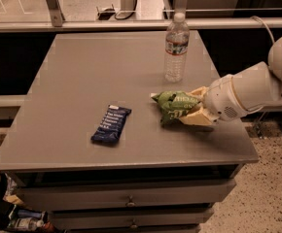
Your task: Pick green jalapeno chip bag
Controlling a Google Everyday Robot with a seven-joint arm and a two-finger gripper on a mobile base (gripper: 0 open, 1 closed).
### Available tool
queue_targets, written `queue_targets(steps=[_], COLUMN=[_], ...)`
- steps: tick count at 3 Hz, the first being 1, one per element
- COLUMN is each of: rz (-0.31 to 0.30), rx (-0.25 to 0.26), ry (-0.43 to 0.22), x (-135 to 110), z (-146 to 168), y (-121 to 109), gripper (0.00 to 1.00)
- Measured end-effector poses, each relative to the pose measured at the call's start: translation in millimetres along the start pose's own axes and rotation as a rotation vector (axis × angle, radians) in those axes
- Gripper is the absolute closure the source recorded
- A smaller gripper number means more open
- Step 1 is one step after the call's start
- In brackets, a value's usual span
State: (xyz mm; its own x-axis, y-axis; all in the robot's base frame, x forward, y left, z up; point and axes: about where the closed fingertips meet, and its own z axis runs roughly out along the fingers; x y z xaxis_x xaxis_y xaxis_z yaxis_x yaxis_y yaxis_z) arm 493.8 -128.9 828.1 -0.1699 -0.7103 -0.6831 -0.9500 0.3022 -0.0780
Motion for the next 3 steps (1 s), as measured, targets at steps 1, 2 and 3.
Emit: queue_targets(steps=[1, 2, 3], rz=[0.0, 0.0, 0.0], rx=[0.0, 0.0, 0.0], ry=[0.0, 0.0, 0.0], x=[-0.1, -0.1, -0.3], z=[-0.1, -0.1, -0.1], y=[0.0, 0.0, 0.1], gripper=[1.0, 1.0, 1.0])
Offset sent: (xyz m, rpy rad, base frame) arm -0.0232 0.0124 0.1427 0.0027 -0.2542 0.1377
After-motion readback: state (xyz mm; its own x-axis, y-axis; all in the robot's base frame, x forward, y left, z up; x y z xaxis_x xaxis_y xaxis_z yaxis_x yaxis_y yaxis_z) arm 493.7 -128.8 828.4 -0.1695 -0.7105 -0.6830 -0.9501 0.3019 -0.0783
